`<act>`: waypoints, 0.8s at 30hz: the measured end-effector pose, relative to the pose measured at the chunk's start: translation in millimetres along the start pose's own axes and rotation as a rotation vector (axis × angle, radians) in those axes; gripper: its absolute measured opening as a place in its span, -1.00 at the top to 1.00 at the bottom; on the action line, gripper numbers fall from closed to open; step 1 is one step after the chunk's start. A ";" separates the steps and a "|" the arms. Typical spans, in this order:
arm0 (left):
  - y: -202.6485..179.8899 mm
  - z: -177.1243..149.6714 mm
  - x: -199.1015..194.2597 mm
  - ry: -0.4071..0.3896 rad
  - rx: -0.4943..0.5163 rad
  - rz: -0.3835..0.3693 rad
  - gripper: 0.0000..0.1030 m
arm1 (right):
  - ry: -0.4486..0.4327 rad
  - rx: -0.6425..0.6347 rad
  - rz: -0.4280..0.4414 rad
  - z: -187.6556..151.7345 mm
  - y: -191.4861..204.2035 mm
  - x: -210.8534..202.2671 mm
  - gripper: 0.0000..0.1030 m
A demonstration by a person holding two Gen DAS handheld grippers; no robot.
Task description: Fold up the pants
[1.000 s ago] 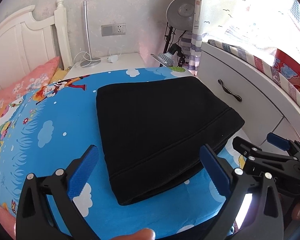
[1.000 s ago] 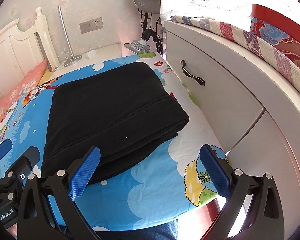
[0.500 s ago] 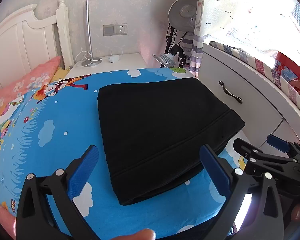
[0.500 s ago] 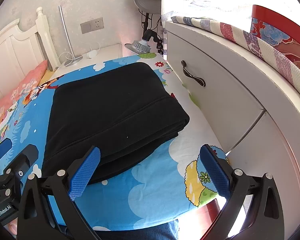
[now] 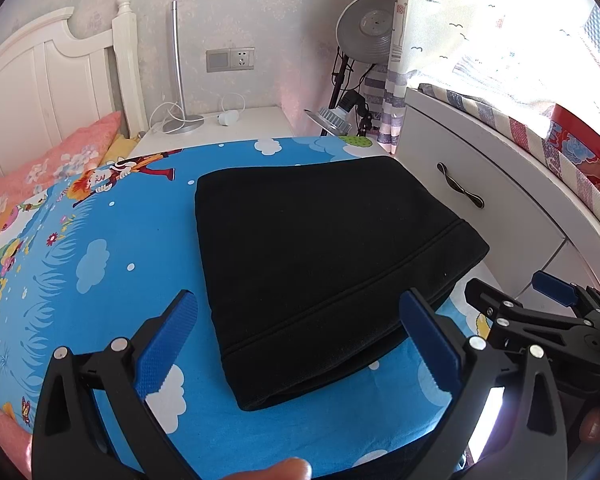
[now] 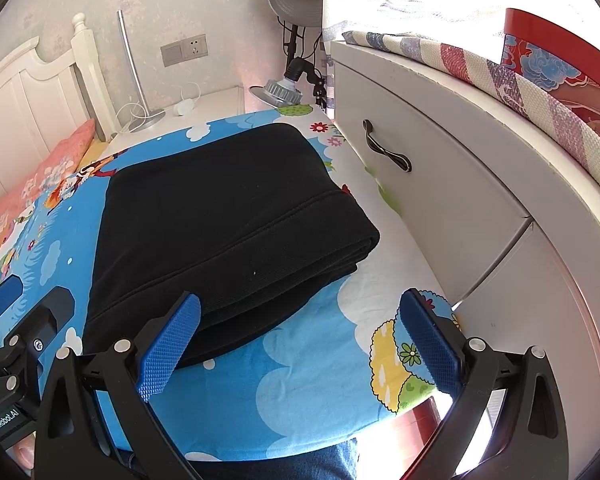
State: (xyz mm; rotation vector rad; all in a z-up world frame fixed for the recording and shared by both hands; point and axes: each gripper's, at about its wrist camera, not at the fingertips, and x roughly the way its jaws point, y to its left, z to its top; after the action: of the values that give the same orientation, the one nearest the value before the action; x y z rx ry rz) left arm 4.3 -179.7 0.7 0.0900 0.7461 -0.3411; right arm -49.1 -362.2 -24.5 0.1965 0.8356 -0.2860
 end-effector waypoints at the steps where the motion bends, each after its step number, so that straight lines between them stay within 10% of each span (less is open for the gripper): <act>1: 0.1 0.2 0.1 0.000 -0.001 0.001 -0.96 | 0.001 -0.001 0.001 -0.1 0.1 0.1 -0.86; 24: -5.0 -0.3 1.2 0.002 0.003 -0.004 -0.96 | 0.007 0.002 0.003 -2.4 0.3 1.6 -0.86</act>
State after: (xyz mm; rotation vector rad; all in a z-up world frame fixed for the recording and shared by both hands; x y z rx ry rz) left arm 3.3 -184.6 -0.1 0.0922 0.7479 -0.3458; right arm -49.7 -361.6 -27.3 0.2003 0.8420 -0.2838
